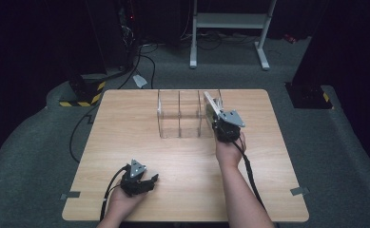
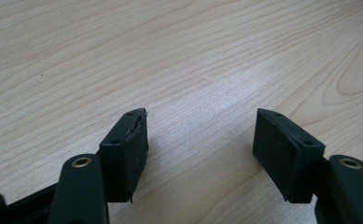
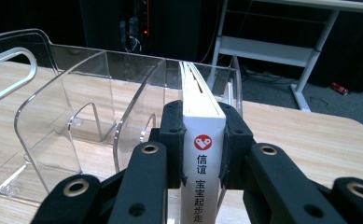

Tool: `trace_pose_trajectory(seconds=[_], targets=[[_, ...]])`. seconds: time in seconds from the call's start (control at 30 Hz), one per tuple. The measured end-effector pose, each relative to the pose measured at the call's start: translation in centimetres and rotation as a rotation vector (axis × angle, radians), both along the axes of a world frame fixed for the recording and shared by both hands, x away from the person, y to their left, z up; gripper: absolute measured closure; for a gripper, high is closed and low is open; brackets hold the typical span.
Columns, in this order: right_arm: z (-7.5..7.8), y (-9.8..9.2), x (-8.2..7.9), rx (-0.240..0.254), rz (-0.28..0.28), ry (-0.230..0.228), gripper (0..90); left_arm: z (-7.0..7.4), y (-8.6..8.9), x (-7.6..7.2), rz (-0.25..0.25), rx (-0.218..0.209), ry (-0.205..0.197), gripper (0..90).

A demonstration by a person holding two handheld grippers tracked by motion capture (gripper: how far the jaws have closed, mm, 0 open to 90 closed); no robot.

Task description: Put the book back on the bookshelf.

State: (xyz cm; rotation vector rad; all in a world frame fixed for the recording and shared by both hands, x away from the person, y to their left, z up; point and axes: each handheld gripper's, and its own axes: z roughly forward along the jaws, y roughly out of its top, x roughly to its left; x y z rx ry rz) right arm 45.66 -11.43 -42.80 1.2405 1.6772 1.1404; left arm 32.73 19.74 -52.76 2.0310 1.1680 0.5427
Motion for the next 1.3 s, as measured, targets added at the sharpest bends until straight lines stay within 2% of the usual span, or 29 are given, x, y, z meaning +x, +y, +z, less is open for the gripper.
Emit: trace_pose_trajectory(seconds=[0.27,0.73,0.8,1.0,1.17,1.3], targets=[[-1.1,0.0,-1.3,0.003,-0.001,0.004,74.5,0.0,0.0,0.0,0.0,0.001,-0.001,35.6],[-2.7,-0.1,-3.1,0.004,0.011,0.049,72.8,0.0,0.0,-0.1,0.0,0.001,-0.001,35.6],[-3.0,-0.2,-3.2,0.006,0.009,0.065,72.7,0.0,0.0,-0.1,0.0,0.0,-0.001,35.6],[-3.1,-0.5,-3.4,0.025,0.015,0.07,71.9,0.0,0.0,-0.1,-0.001,0.0,-0.001,35.6],[-3.3,-0.4,-3.6,0.037,0.024,0.08,66.9,0.0,0.0,-0.1,-0.003,0.001,-0.001,35.6],[-3.7,-0.3,-3.8,0.026,0.035,0.094,64.4,0.0,0.0,-0.1,-0.001,-0.001,0.0,35.6]])
